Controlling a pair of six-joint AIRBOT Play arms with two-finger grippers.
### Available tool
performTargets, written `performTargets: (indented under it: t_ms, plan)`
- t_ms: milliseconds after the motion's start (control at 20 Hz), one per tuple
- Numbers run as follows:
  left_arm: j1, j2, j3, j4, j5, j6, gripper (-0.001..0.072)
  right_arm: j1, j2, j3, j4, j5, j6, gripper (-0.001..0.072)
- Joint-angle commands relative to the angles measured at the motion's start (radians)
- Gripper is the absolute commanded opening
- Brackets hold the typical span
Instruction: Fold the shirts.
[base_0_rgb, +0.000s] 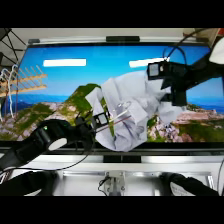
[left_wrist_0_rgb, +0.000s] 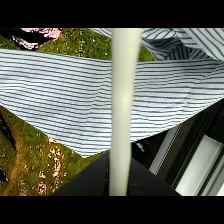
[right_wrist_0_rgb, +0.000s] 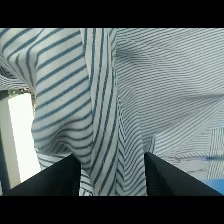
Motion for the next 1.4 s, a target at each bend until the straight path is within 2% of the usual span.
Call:
performTargets:
  t_ms: [0,50,100,200,300,350,450,500,700,900,1000,1100,1150,1200,1250,1350]
  plan:
    - [0.000,0.000,0.000,-0.001,0.047,0.008,0.0052,0.002,-0.069,0.000,0.052,0.004,-0.014,0.0409]
    - [0.000,0.000,0.000,-0.001,0.054,0.011,0.0052,0.002,-0.080,0.000,0.067,0.011,-0.006,0.0336]
    - [0.000,0.000,0.000,-0.001,0.057,0.013,0.0052,0.002,-0.086,0.000,0.078,0.015,0.005,0.0327]
    - [0.001,0.000,-0.001,0.013,0.058,0.034,0.0052,0.002,-0.085,0.000,0.101,0.055,0.052,0.0094]
    - [0.004,0.000,0.000,0.067,0.061,0.034,0.0059,0.002,-0.078,0.000,0.121,0.078,0.089,0.0093]
    - [0.011,0.000,0.000,0.098,0.060,0.033,0.0107,0.002,-0.072,0.000,0.137,0.080,0.098,0.0093]
    - [0.039,0.004,0.001,0.165,0.062,0.004,0.0602,0.002,-0.051,0.000,0.140,0.097,0.106,0.0093]
    - [0.059,0.008,0.005,0.183,0.056,-0.026,0.0683,0.002,-0.037,0.000,0.139,0.105,0.117,0.0092]
    - [0.166,0.066,0.063,0.183,0.015,-0.060,0.0685,0.002,0.028,0.000,0.139,0.114,0.155,0.0090]
    - [0.312,0.208,0.117,0.183,-0.015,-0.065,0.0684,0.002,0.089,0.000,0.137,0.116,0.232,0.0089]
    - [0.424,0.283,0.118,0.184,-0.073,-0.164,0.0673,0.002,0.121,0.000,0.137,0.112,0.285,0.0088]
    - [0.539,0.326,0.117,0.169,-0.158,-0.363,0.0652,0.002,0.154,0.000,0.140,0.104,0.345,0.0088]
    - [0.583,0.330,0.111,0.146,-0.212,-0.493,0.0574,0.002,0.170,0.000,0.140,0.100,0.385,0.0088]
    - [0.619,0.327,0.090,0.085,-0.252,-0.592,0.0542,0.002,0.180,0.000,0.141,0.100,0.427,0.0088]
    - [0.631,0.326,0.048,-0.022,-0.236,-0.608,0.0542,0.002,0.188,0.000,0.151,0.100,0.469,0.0088]
    - [0.604,0.321,-0.073,-0.303,-0.069,-0.608,0.0544,0.010,0.196,0.000,0.183,0.084,0.523,0.0087]
